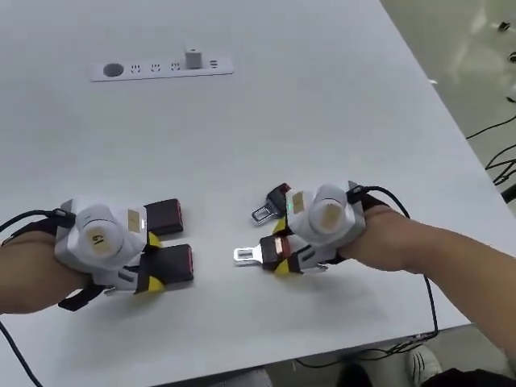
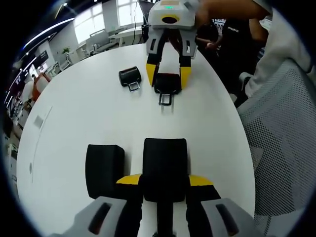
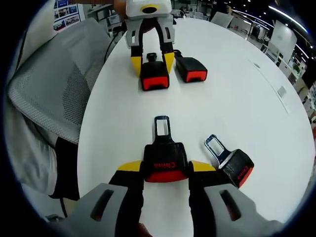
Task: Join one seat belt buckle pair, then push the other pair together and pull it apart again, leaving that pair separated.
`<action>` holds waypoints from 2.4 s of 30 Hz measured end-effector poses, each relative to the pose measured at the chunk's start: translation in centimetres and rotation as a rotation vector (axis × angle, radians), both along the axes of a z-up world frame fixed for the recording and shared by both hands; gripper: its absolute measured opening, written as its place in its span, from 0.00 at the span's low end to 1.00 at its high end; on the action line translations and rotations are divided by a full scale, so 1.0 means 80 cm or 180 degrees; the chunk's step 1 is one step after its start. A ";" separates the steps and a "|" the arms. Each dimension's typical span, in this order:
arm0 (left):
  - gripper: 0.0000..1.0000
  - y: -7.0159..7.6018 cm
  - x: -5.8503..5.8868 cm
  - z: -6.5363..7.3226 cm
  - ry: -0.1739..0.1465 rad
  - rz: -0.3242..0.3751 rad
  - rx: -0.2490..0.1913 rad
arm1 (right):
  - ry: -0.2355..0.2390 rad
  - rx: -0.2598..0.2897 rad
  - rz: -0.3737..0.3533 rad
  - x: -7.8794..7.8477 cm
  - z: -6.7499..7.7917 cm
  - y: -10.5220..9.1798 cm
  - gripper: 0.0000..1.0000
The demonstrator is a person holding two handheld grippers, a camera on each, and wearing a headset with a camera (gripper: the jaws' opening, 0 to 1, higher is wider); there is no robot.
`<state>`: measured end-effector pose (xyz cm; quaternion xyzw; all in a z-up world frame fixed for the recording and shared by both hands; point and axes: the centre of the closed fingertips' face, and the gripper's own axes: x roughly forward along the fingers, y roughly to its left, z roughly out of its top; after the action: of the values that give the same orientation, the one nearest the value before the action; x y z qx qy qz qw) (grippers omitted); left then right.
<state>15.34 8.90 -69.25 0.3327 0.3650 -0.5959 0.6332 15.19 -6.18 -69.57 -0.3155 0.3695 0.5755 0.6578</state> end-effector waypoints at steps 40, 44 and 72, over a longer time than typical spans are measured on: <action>0.34 -0.001 -0.001 0.001 -0.0014 0.0028 -0.0007 | -0.0094 0.0174 0.0067 -0.002 0.007 0.092 0.34; 0.34 -0.002 -0.001 0.002 -0.0021 0.0008 -0.0004 | -0.0086 0.0202 0.0083 -0.001 0.005 0.095 0.34; 0.33 -0.002 0.000 0.000 -0.0008 -0.0067 -0.0039 | -0.0074 0.0166 0.0127 0.002 0.003 0.117 0.31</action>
<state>15.38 8.75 -69.25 0.3333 0.3570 -0.6044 0.6294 15.34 3.22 -69.33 -0.3122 0.3404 0.5942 0.6585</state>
